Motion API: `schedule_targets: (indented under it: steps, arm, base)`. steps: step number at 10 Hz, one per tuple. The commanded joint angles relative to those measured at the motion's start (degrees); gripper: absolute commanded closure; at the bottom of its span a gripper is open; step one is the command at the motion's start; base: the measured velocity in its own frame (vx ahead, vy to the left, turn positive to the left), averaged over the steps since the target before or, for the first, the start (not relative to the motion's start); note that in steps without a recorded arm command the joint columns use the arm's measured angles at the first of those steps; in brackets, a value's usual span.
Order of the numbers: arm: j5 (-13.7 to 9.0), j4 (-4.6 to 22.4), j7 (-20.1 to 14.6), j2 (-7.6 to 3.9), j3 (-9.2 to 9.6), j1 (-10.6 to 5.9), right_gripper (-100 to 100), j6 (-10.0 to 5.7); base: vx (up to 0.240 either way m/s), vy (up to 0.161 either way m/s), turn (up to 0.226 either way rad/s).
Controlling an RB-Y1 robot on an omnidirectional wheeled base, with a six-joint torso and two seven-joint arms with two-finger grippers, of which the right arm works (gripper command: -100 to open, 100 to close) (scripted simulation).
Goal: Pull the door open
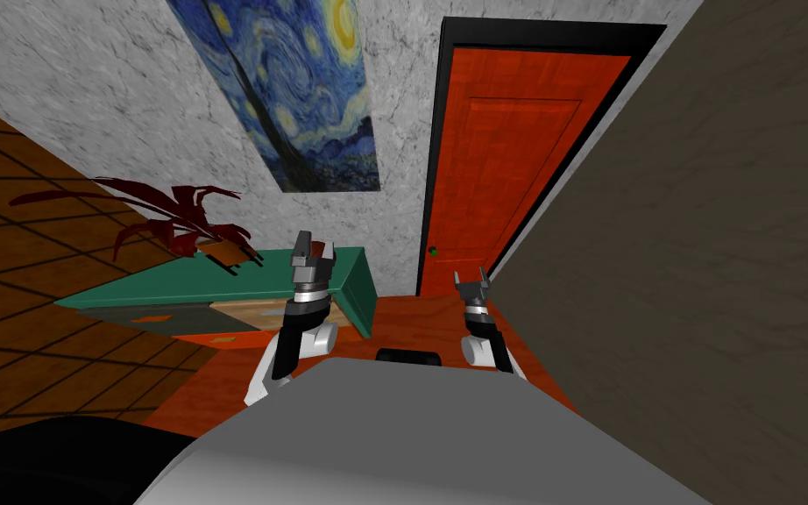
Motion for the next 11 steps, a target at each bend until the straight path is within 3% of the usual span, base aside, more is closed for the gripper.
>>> schedule_targets:
  steps: [1,11]
  arm:
    - [-1.0,2.6,-1.9,-0.55,0.37,-0.84,-100,-0.77]
    - [-7.9,17.2,-15.2,-4.19,3.55,-4.61,-100,-5.79]
  base:
    - [0.058,0.001,0.046]
    - [0.077,-0.007,0.072]
